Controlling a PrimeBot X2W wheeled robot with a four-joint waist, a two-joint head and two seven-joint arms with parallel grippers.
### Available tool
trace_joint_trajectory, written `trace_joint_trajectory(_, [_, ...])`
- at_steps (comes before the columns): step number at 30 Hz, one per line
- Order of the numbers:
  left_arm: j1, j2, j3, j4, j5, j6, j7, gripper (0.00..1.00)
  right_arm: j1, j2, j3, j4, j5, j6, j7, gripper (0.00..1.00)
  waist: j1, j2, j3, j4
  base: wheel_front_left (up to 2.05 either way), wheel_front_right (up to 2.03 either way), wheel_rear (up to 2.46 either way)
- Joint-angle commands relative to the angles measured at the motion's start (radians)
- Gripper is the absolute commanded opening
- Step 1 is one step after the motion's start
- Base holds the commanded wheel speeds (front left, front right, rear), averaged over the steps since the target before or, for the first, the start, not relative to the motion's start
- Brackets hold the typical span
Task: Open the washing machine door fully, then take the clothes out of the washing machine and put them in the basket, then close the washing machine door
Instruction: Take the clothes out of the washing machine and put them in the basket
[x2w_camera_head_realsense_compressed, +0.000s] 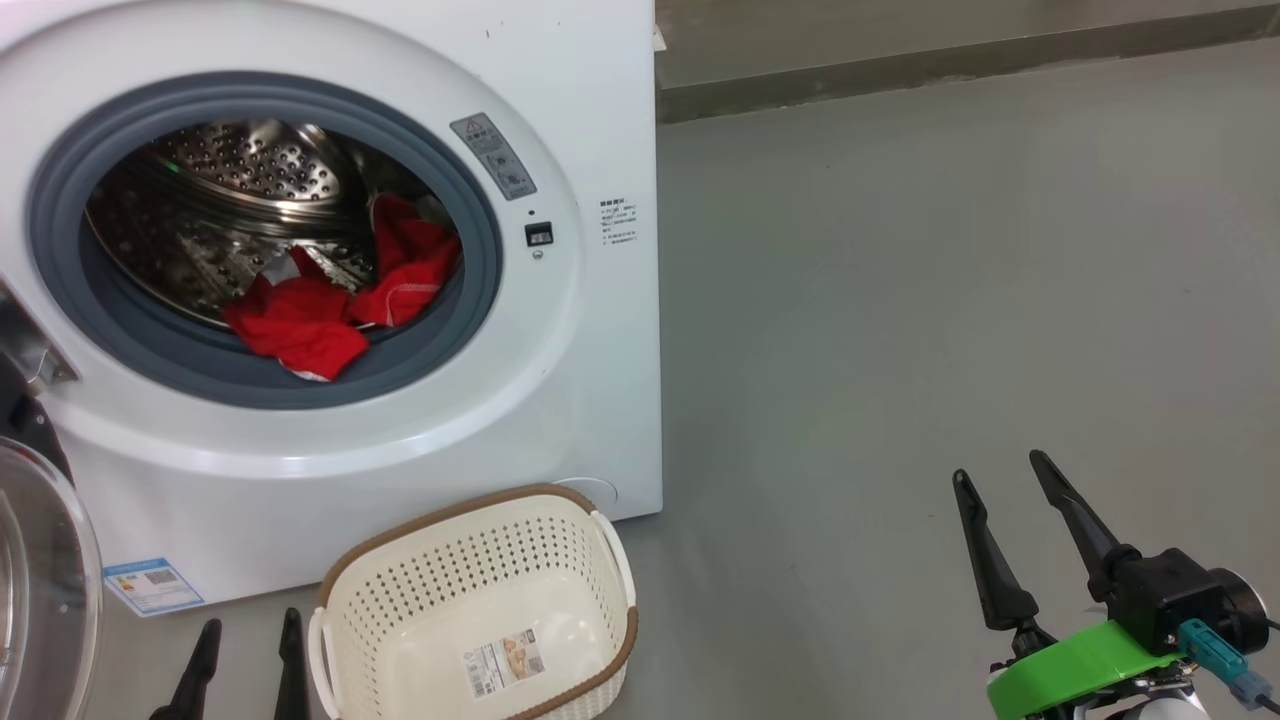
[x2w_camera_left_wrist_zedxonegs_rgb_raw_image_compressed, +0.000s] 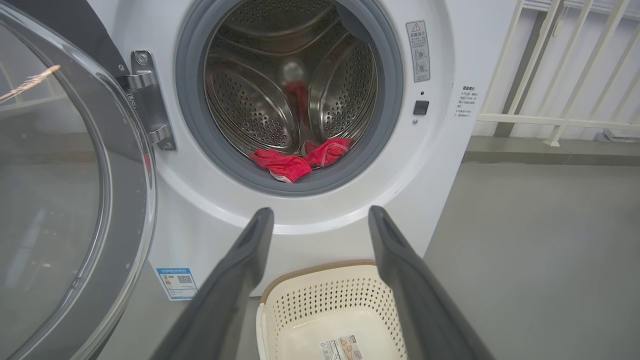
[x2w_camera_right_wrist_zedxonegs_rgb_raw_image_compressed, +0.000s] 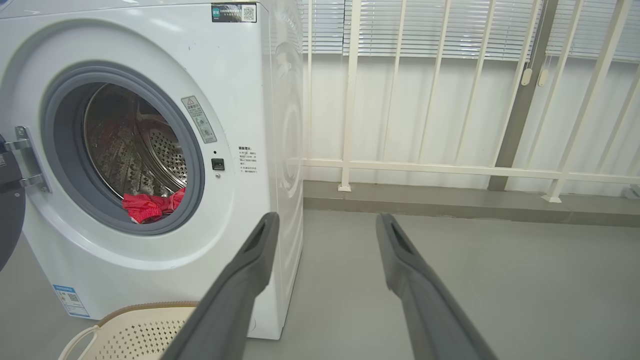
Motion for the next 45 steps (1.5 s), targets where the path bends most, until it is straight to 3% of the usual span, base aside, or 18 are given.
trace_joint_trajectory(1, [-0.032,0.012,0.037,-0.025,0.010,0.009,-0.009,1.00,-0.014,-0.006,0.021,-0.021,-0.001,0.006,-0.006,1.00,0.0000,0.0000,-0.001,0.000,0.80,-0.80,0.00])
trace_joint_trajectory(21, [-0.021,0.004,0.026,-0.067,-0.035,-0.027,-0.009,1.00,-0.013,-0.011,0.039,-0.010,0.015,0.006,-0.006,1.00,0.0000,0.0000,-0.008,0.006,1.42,-1.42,0.00])
trace_joint_trajectory(45, [-0.011,0.002,0.018,-0.092,-0.031,-0.002,-0.009,1.00,-0.012,-0.016,0.047,-0.009,0.014,0.006,-0.006,1.00,0.0000,0.0000,0.000,0.003,0.06,-0.06,0.00])
